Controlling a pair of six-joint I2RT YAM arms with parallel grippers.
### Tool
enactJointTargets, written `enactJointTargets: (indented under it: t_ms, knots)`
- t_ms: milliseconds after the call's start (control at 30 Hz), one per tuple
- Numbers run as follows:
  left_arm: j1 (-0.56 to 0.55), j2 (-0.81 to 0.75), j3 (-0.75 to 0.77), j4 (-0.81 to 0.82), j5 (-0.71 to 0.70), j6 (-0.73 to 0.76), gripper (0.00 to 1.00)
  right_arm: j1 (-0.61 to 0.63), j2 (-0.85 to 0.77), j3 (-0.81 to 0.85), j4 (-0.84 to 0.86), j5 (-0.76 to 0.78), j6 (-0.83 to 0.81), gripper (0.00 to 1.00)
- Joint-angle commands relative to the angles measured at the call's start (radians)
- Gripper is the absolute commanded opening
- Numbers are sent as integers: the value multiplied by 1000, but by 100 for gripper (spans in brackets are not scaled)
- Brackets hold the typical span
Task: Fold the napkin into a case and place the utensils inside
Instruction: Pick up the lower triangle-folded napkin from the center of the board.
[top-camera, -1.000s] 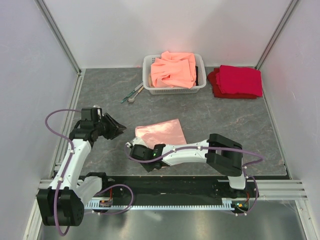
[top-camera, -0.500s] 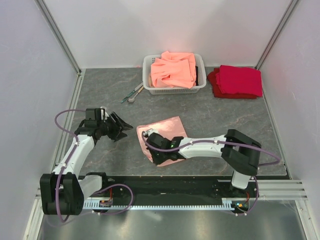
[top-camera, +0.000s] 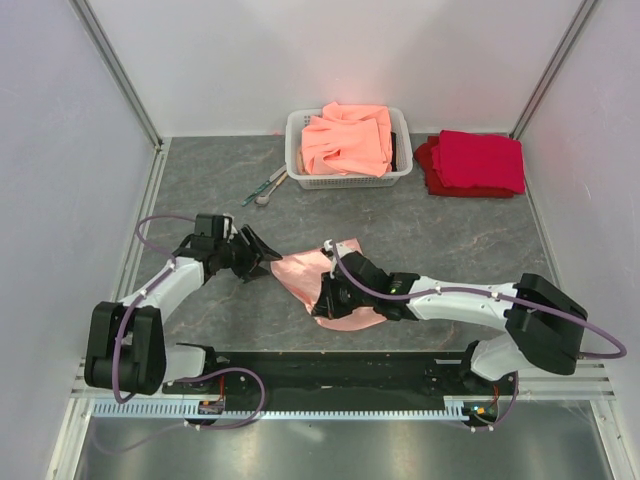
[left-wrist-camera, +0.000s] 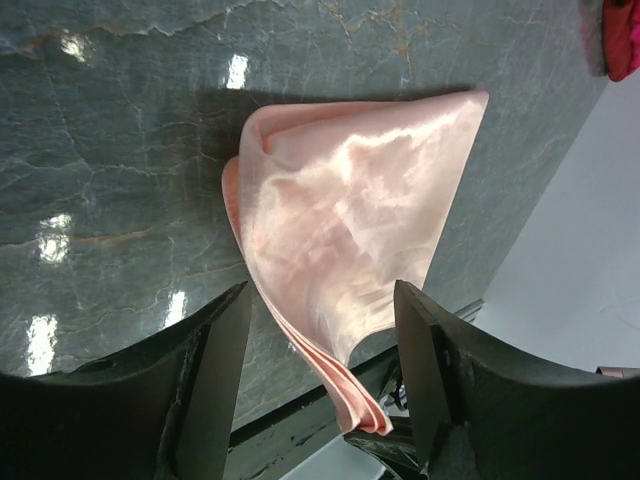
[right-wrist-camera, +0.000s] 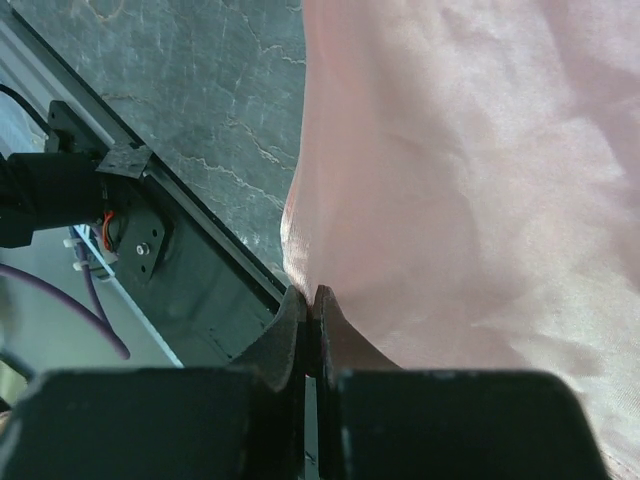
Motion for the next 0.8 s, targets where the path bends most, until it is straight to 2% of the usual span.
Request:
enactJointTargets:
  t_ms: [0, 200, 533, 767]
  knots:
    - [-7, 27, 5, 67, -59, -31, 66, -28, -66, -56, 109, -46, 58, 0]
    - [-30, 27, -6, 44, -124, -51, 66, -66, -109, -111, 163, -78, 90, 0]
    - [-55, 145, 18, 93, -131, -60, 67, -86, -126, -149, 222, -110, 112, 0]
    - [-67, 204, 32, 151, -120, -74, 63, -89, -122, -171, 253, -127, 121, 0]
